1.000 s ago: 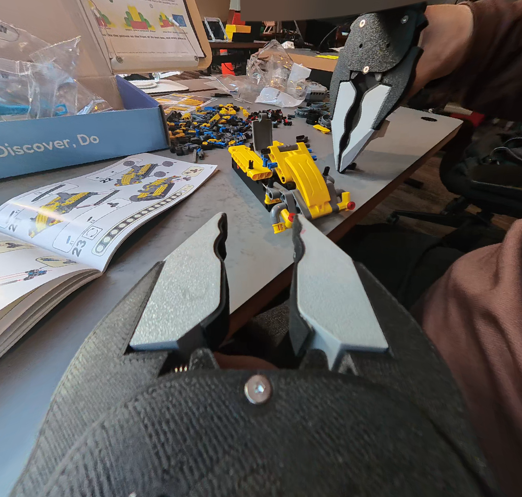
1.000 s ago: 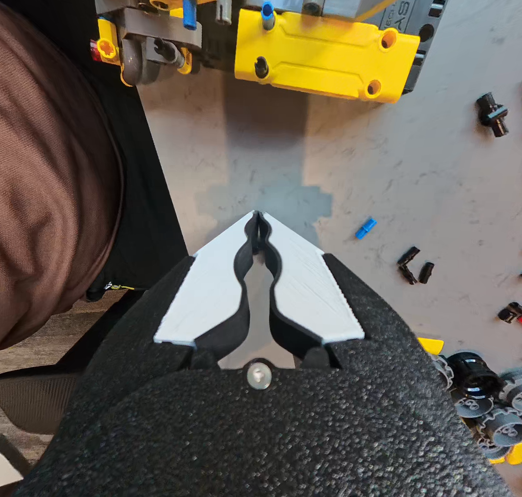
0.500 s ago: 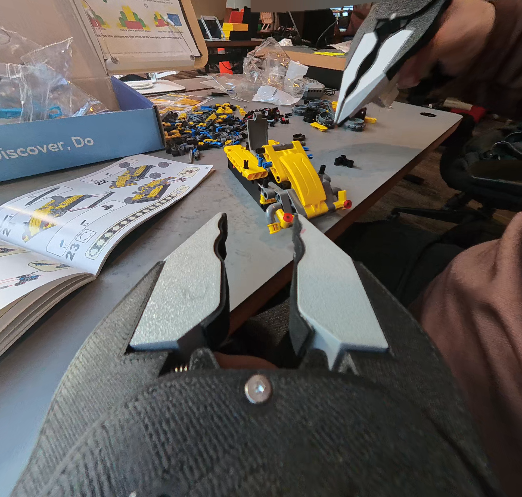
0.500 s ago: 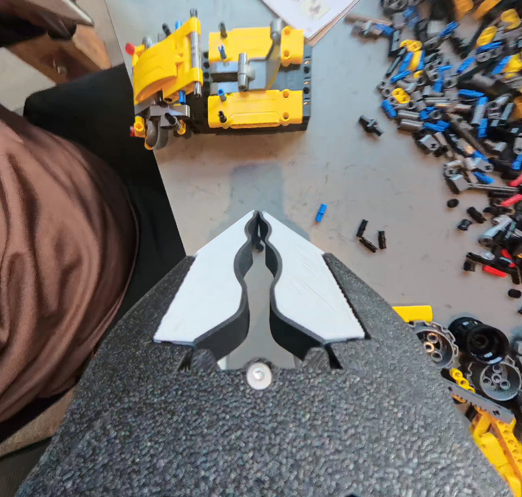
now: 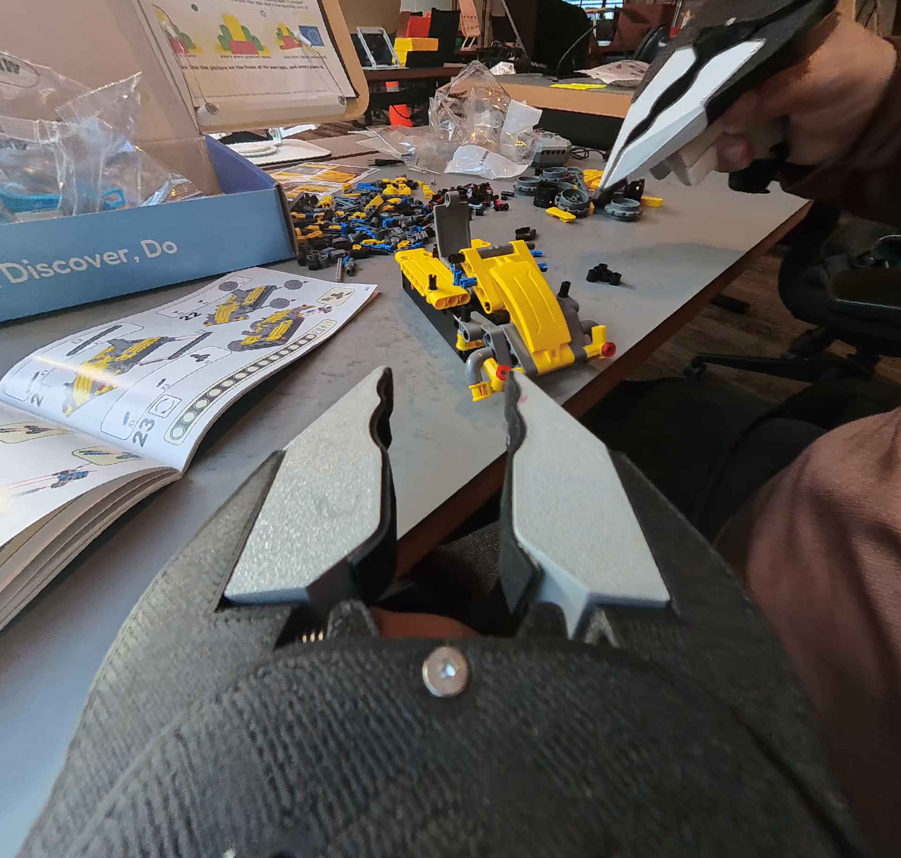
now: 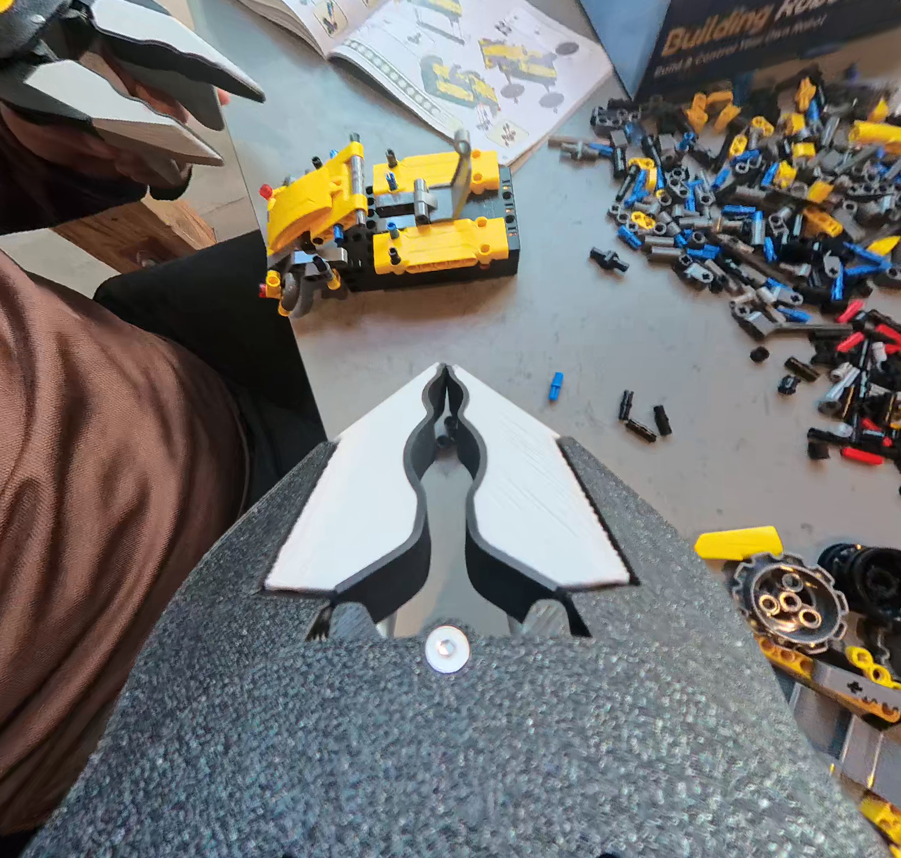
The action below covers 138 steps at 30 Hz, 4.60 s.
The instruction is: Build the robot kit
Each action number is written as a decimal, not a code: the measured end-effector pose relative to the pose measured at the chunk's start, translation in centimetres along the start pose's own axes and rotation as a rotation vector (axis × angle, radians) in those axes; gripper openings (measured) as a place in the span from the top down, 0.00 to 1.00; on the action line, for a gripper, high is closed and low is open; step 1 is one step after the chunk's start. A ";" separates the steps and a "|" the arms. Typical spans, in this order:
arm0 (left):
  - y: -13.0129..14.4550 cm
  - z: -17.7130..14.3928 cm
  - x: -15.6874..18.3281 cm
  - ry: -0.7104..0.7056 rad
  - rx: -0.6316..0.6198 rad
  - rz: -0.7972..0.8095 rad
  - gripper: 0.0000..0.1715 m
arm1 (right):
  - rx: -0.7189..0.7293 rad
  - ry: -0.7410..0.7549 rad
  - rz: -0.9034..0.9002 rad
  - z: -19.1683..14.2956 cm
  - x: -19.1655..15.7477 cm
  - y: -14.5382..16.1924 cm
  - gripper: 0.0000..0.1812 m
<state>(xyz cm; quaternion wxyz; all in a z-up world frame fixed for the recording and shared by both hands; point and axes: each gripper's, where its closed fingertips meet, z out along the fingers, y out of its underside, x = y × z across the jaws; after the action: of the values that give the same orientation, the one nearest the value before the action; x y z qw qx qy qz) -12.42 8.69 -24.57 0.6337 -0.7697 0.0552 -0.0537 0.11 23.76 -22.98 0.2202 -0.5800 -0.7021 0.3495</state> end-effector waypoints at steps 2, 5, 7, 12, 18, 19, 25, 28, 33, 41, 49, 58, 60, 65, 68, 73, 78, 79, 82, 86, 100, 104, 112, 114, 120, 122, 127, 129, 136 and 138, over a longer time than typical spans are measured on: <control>-0.1 -0.1 0.0 -0.002 0.002 0.001 0.75 | 0.005 -0.008 -0.004 0.2 -0.3 -0.1 1.00; -0.2 -0.2 0.1 -0.003 0.005 0.009 0.75 | 0.006 -0.010 -0.002 0.5 -0.5 0.1 1.00; -0.2 -0.3 0.2 -0.001 0.008 0.012 0.75 | 0.009 -0.012 -0.004 0.7 -0.6 0.1 1.00; -0.1 -0.2 0.3 0.005 0.003 0.012 0.75 | 0.002 -0.004 -0.010 1.0 -0.7 0.7 1.00; -0.1 -0.1 0.3 0.008 0.003 0.006 0.75 | 0.000 -0.013 -0.008 1.0 -0.5 1.4 1.00; -0.1 -0.1 0.3 0.009 0.004 0.006 0.75 | -0.004 -0.014 -0.006 1.1 -0.5 1.5 1.00; -0.2 -0.2 0.4 0.012 0.009 0.005 0.75 | -0.019 0.000 -0.018 0.9 0.2 2.7 1.00; -0.2 -0.1 0.4 0.013 0.012 -0.002 0.75 | -0.032 0.015 -0.027 0.0 0.6 3.2 1.00; 0.1 0.4 0.4 0.008 -0.007 0.004 0.75 | -0.091 -0.007 -0.049 -0.5 0.1 5.0 0.99; 0.5 0.4 -0.1 -0.024 -0.026 0.038 0.75 | -0.196 -0.001 -0.190 0.7 0.8 6.4 0.87; 0.1 -0.1 0.0 -0.016 -0.008 0.034 0.75 | -0.292 -0.087 -0.292 2.3 1.2 5.7 0.85; -0.4 -0.5 0.4 0.015 0.018 0.006 0.75 | -0.241 0.000 -0.188 4.0 1.1 4.7 0.88; -0.4 -0.5 0.6 0.021 0.018 0.005 0.75 | -0.231 0.005 -0.164 4.1 1.0 4.5 0.88; -0.4 -0.5 0.7 0.021 0.014 0.013 0.75 | -0.226 0.019 -0.148 3.8 1.2 4.8 0.88; -0.3 -0.4 0.7 0.019 0.010 0.014 0.75 | -0.227 0.025 -0.150 3.4 1.2 5.1 0.89; -0.1 -0.2 0.8 0.014 0.002 0.025 0.75 | -0.220 0.018 -0.120 3.2 1.1 5.4 0.91; -0.1 -0.3 0.6 0.010 0.004 0.021 0.75 | -0.227 -0.024 -0.094 2.8 -0.1 6.0 0.91; -0.1 -0.2 0.6 0.011 0.004 0.017 0.75 | -0.226 -0.033 -0.092 2.7 -0.3 6.1 0.91; 0.1 0.0 0.6 0.015 -0.005 0.016 0.75 | -0.227 -0.029 -0.076 2.4 -0.3 6.3 0.91; 0.0 -0.1 0.6 0.007 -0.005 0.028 0.75 | -0.235 -0.009 -0.064 1.7 0.4 6.8 0.91; -0.1 -0.3 0.6 0.007 0.000 0.028 0.75 | -0.246 -0.062 -0.058 1.6 -1.3 7.1 0.92; -0.1 -0.3 0.5 0.005 0.001 0.017 0.75 | -0.262 -0.048 -0.074 1.5 -1.1 7.1 0.92; 0.0 -0.2 0.7 0.012 -0.003 0.024 0.75 | -0.221 -0.048 -0.068 0.9 -1.0 6.7 0.95; 0.0 -0.3 0.6 0.009 -0.001 0.022 0.75 | -0.224 -0.067 -0.052 1.1 -1.1 6.9 0.96; 0.0 -0.3 0.5 0.010 0.001 0.011 0.75 | -0.236 -0.102 -0.075 2.1 -2.1 6.8 0.97; 0.0 -0.3 0.4 0.008 0.001 0.008 0.75 | -0.231 -0.105 -0.080 2.0 -2.1 6.5 0.97; -0.1 -0.4 0.2 0.012 0.006 -0.014 0.75 | -0.142 -0.098 -0.074 0.9 -1.5 5.1 0.97; -0.1 -0.3 0.3 0.017 0.007 -0.020 0.75 | -0.048 -0.094 -0.071 0.4 -1.0 3.7 0.97; 0.1 -0.1 0.1 0.020 0.000 -0.030 0.74 | 0.145 -0.077 -0.088 0.8 0.7 0.9 0.87; 0.3 0.0 0.0 0.018 -0.005 -0.025 0.74 | 0.107 -0.046 -0.093 1.7 1.7 1.4 0.90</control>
<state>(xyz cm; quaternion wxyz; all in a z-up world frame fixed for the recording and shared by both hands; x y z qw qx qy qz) -12.43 8.60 -24.83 0.6305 -0.7714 0.0517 -0.0684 -0.59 25.14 -25.32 0.2506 -0.5260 -0.7134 0.3892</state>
